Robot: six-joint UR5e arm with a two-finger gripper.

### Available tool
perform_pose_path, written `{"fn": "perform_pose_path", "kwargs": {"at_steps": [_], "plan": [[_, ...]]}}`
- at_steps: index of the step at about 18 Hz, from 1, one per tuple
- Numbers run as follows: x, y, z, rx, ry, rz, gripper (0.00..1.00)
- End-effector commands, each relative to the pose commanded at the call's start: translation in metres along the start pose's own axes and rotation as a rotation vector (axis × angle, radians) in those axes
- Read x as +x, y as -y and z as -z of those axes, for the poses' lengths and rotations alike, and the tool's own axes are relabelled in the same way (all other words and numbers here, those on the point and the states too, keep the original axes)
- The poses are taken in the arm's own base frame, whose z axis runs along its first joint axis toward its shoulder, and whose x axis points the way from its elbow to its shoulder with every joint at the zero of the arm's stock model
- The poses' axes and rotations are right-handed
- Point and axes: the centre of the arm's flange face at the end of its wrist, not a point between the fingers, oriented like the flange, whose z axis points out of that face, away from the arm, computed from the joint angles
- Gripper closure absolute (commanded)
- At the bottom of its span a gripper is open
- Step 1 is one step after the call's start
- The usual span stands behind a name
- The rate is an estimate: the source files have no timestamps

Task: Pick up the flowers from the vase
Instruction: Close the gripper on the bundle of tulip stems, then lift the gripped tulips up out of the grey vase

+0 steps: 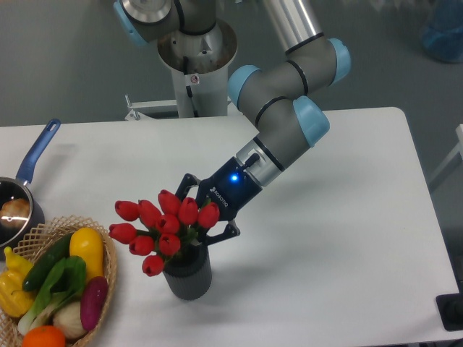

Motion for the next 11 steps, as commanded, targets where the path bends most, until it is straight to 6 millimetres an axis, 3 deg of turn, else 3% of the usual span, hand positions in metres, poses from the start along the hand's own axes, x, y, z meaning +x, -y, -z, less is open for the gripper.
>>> {"fn": "perform_pose_path", "kwargs": {"at_steps": [6,11], "plan": [[0.002,0.009,0.008,0.026,0.005,-0.008,0.56],[0.004,0.025,0.027,0.094,0.014,0.02,0.56]]}}
